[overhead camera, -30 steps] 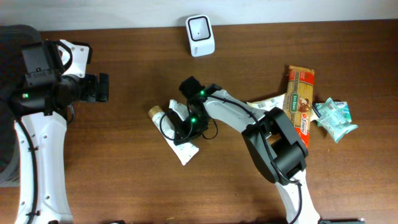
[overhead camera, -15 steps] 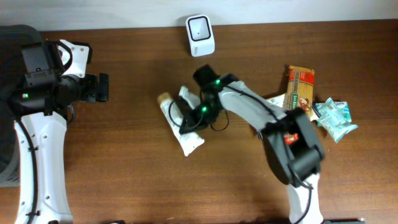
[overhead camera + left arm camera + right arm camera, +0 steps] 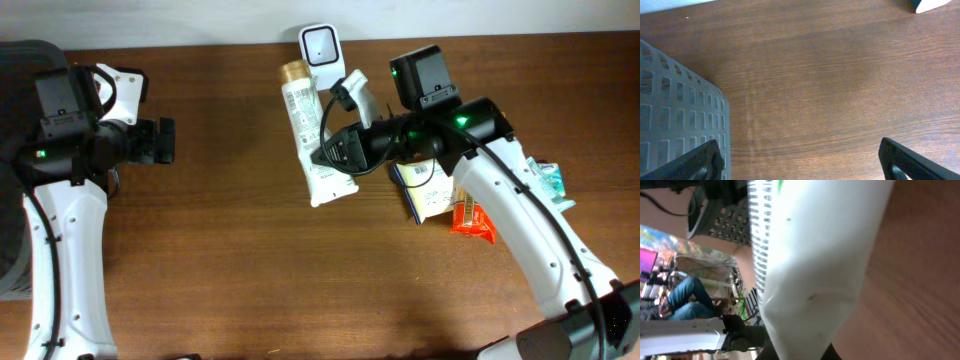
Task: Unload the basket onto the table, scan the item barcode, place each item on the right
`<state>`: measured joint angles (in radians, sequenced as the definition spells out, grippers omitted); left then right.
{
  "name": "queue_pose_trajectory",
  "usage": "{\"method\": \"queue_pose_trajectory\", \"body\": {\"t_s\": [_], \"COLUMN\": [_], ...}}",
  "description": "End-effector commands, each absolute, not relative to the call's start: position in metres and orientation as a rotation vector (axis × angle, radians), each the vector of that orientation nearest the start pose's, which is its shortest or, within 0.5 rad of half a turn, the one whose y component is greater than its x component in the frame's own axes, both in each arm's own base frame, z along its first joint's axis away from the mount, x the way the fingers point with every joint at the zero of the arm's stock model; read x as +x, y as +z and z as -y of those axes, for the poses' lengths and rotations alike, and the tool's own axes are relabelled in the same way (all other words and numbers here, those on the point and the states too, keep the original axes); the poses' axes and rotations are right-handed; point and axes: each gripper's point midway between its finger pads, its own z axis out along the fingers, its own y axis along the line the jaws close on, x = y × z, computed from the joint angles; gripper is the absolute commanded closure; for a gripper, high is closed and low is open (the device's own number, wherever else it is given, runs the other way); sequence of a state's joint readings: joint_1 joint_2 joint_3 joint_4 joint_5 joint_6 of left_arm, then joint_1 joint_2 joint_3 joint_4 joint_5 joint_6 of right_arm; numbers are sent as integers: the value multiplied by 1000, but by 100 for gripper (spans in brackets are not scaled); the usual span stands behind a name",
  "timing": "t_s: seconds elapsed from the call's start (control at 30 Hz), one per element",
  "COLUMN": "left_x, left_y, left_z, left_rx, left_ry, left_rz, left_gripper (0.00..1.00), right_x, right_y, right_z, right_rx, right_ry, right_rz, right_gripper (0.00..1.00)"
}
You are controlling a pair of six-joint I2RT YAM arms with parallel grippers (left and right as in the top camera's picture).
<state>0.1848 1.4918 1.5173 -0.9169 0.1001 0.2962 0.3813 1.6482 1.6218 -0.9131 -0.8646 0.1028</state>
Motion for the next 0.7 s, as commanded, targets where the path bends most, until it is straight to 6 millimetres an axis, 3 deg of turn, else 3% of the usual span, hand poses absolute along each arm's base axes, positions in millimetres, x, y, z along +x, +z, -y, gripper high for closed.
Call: {"method": "queue_pose_trajectory", "body": {"t_s": [0.0,0.13,0.23,0.37,0.53,0.67], "left_x": [391,391,391,391,391,391], "left_y": [261,261,261,261,261,261], "left_z": [-56,-56,-56,-56,-56,-56], "left_rx": [193,193,193,193,193,193], "left_ry": [93,93,93,93,93,93], "left_rz": [-2427,-2427,-2427,-2427,-2427,-2427], "left_gripper": [1,1,1,1,1,1], "right_x": [337,377,414,477,533,577], "right_y": [316,340,342,311,258,218], "right_z": [-252,-212,-196,-193,-200,-201], "right_rx": [-589,-439,-415,-468,-627,-639], "right_ry": [962,341,4,-338,-650,-727], "right_rz": [-2366,-2316,-2217,-2127,-2042,-1983], "right_gripper": [96,96,96,96,96,96]}}
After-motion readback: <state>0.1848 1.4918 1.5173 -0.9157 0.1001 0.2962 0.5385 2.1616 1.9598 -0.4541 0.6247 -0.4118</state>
